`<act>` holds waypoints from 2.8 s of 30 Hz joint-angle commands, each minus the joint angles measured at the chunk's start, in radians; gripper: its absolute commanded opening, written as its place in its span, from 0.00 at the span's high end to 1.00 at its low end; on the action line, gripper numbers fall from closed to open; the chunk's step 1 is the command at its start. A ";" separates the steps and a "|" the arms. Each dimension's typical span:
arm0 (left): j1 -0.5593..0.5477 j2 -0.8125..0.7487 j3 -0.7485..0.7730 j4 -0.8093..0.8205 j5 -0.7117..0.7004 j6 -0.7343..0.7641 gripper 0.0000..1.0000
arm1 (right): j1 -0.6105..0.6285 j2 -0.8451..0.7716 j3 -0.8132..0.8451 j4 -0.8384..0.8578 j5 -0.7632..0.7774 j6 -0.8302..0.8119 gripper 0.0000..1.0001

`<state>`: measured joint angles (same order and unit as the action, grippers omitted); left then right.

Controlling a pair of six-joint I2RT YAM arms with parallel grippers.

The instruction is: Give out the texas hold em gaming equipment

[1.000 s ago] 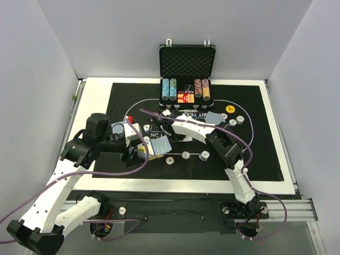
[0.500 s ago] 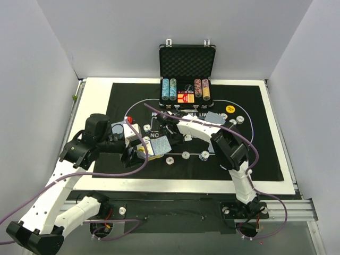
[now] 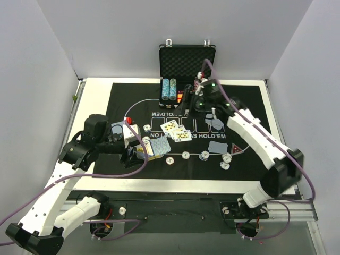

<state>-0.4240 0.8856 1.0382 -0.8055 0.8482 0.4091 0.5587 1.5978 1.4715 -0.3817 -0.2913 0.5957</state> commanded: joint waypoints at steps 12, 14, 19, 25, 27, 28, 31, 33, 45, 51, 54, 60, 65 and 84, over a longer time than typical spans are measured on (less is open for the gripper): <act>-0.004 0.009 -0.013 0.043 0.022 0.040 1.00 | 0.015 -0.389 -0.422 0.365 -0.341 0.317 0.17; -0.004 0.015 -0.012 0.046 0.023 0.040 1.00 | 0.056 -0.389 -0.415 0.331 -0.329 0.287 0.17; -0.004 0.019 -0.013 0.057 0.025 0.030 1.00 | 0.150 -0.358 -0.401 0.336 -0.307 0.285 0.17; -0.004 0.012 -0.020 0.061 0.022 0.025 1.00 | 0.179 -0.360 -0.415 0.371 -0.304 0.306 0.20; -0.004 0.012 -0.021 0.066 0.022 0.022 1.00 | 0.187 -0.357 -0.425 0.372 -0.307 0.312 0.24; -0.004 0.013 -0.020 0.072 0.023 0.017 1.00 | 0.188 -0.355 -0.427 0.372 -0.307 0.315 0.25; -0.004 0.013 -0.018 0.083 0.026 0.008 1.00 | 0.211 -0.342 -0.441 0.417 -0.312 0.320 0.28; -0.004 0.015 -0.017 0.086 0.026 0.007 1.00 | 0.219 -0.328 -0.433 0.394 -0.304 0.306 0.30; -0.004 0.009 -0.006 0.085 0.031 -0.004 1.00 | 0.219 -0.326 -0.450 0.343 -0.278 0.286 0.46; -0.004 0.009 -0.007 0.092 0.032 -0.012 1.00 | 0.204 -0.341 -0.468 0.319 -0.270 0.282 0.51; -0.004 0.010 -0.004 0.098 0.034 -0.015 1.00 | 0.193 -0.360 -0.471 0.302 -0.270 0.277 0.52; -0.004 0.012 -0.003 0.108 0.038 -0.027 1.00 | 0.161 -0.391 -0.464 0.265 -0.273 0.260 0.53; -0.004 0.010 -0.003 0.111 0.038 -0.027 1.00 | 0.130 -0.409 -0.471 0.250 -0.287 0.257 0.57; -0.004 0.009 -0.006 0.101 0.034 -0.021 1.00 | 0.044 -0.499 -0.430 0.181 -0.313 0.253 0.95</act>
<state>-0.4240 0.9108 1.0100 -0.7811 0.8375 0.3946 0.6239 1.1389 1.0058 -0.1509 -0.5911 0.8696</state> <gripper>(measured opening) 0.748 0.060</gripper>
